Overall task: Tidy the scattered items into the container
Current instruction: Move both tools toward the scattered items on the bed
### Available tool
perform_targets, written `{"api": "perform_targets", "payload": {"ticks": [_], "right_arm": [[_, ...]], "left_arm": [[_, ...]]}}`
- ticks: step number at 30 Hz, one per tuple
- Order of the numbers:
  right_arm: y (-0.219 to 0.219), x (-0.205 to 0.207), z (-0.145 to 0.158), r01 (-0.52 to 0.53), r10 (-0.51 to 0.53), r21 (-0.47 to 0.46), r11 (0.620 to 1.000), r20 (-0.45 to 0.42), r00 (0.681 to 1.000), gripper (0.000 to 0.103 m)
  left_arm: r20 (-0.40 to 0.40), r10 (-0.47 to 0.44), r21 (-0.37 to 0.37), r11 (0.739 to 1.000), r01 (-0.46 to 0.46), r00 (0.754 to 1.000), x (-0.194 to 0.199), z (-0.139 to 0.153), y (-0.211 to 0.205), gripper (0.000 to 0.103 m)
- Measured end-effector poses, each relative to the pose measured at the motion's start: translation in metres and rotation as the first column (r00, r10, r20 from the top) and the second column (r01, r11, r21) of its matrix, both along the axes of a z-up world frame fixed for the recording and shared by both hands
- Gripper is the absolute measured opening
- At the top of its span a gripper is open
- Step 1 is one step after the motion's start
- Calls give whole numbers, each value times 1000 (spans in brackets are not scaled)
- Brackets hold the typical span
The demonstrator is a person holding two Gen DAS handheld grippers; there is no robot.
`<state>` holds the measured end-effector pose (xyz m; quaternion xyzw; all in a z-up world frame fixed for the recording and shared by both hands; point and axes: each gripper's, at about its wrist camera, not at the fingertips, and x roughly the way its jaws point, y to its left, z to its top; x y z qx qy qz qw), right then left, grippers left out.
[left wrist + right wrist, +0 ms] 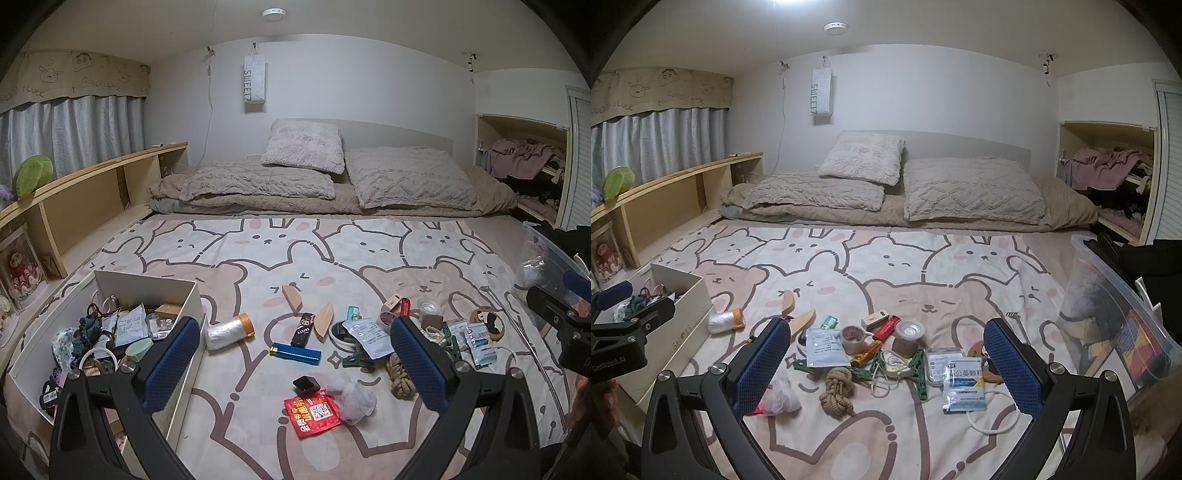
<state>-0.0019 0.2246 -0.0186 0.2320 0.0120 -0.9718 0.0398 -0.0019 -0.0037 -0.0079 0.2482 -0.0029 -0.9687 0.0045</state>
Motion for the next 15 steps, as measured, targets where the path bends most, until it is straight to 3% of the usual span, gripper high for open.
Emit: {"api": "perform_targets", "payload": {"ticks": [15], "right_arm": [[-1,1,-3,-2,2,-3,1000,4,1000,103]], "left_arm": [[3,1,-2,1000,-1,1000,0,0,0,103]]}}
